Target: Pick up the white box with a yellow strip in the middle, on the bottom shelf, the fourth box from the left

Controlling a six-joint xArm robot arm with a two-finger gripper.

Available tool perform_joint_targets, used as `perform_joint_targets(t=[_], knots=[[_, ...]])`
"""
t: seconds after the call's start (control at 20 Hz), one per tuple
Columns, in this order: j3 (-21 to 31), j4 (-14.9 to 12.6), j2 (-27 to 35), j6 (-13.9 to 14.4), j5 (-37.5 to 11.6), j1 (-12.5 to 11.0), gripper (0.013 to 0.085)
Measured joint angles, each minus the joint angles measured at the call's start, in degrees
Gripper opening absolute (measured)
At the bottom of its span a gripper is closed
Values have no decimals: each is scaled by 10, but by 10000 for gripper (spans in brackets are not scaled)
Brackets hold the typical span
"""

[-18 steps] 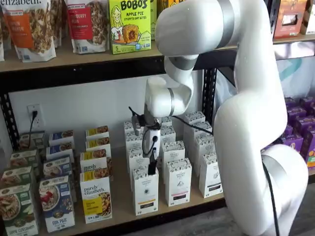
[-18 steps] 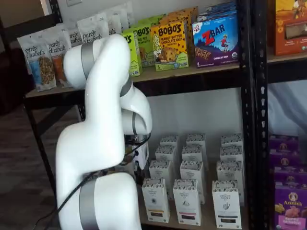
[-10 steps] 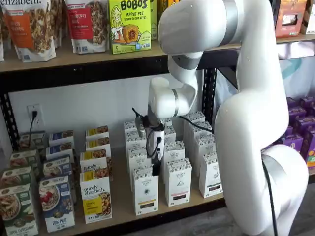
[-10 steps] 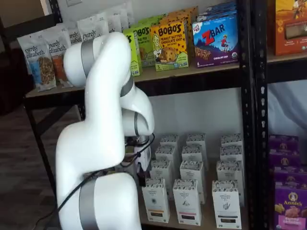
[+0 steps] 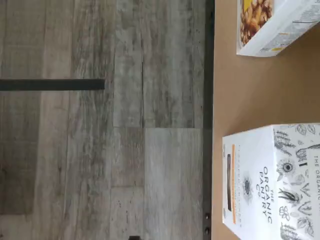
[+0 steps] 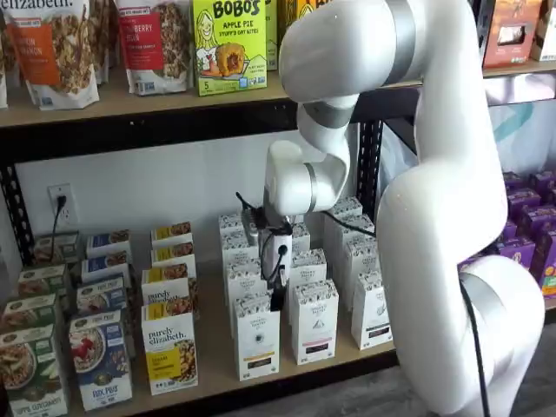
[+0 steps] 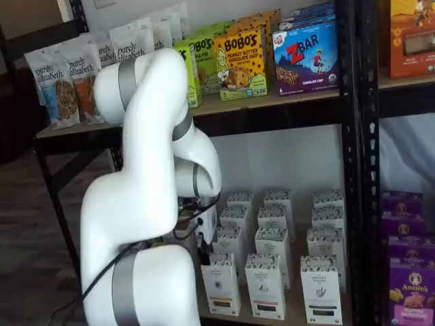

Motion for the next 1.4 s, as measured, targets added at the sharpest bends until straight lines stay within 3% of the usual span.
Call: perform_joint_targets(t=[0.35,0.6,0.85,1.15,1.4], knots=[[-38,-10,31,1,12,-10,850],[-83,-50,64,35,45,-11,850],[-114,-53,92,39,44,-10,850],[-164,-84,131,66,62,-11,850],[-201,-85,162,65,64,-13,850]])
